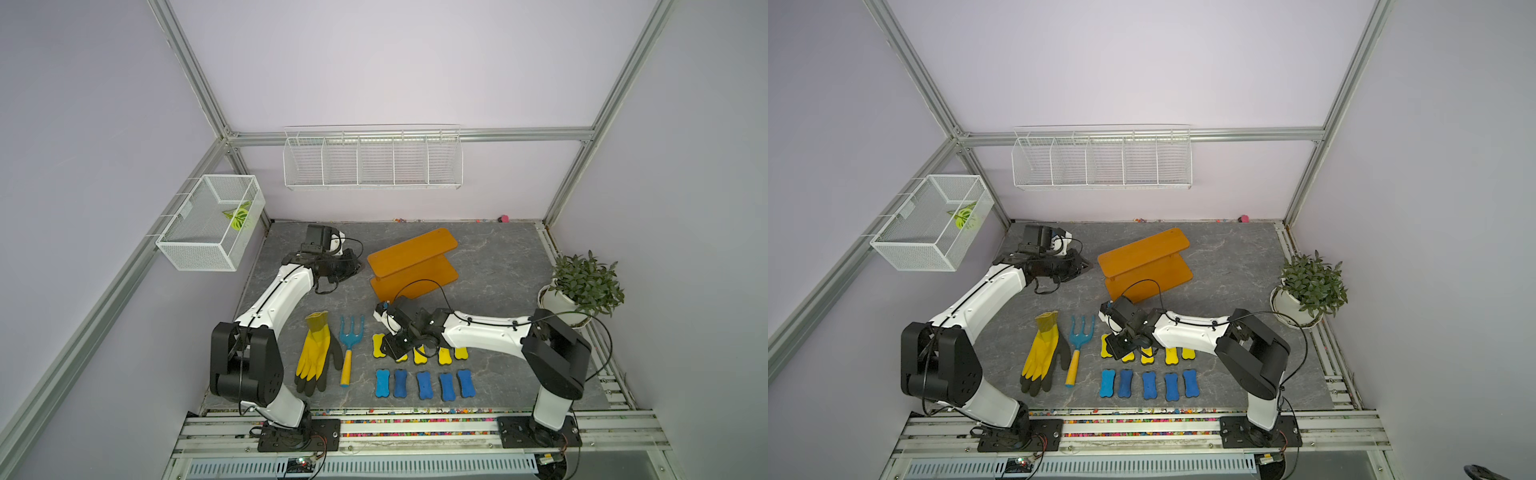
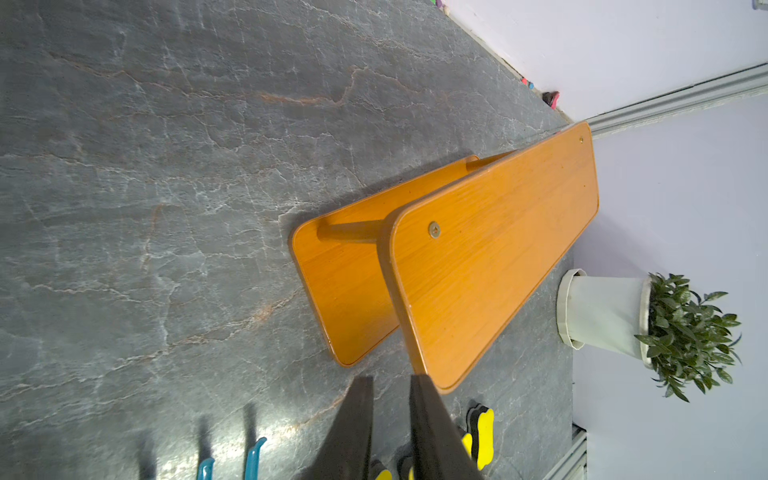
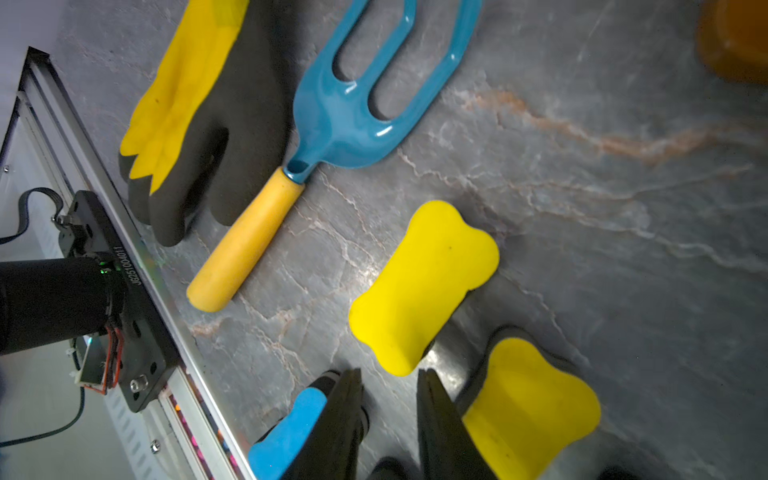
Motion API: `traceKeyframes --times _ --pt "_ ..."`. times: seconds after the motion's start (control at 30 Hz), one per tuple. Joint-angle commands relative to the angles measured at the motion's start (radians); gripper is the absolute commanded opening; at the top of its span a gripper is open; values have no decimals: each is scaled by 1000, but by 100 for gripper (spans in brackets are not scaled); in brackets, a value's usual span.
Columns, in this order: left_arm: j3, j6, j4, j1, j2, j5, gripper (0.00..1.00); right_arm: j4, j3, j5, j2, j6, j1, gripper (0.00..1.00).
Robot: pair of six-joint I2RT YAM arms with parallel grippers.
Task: Remove the whiteboard erasers from the shelf
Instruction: Place the whiteboard eraser at the center of the board.
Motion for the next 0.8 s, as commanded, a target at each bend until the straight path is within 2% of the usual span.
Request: traceKeyframes --times 0.0,0.33,0.77 --pt "4 13 -29 10 -24 -61 22 3 49 43 14 -74 -12 30" --pt "-11 -9 -5 54 -38 -61 22 -31 213 46 148 -165 -30 33" --pt "-13 -13 -2 70 -35 -50 23 -59 230 16 208 -169 -34 40"
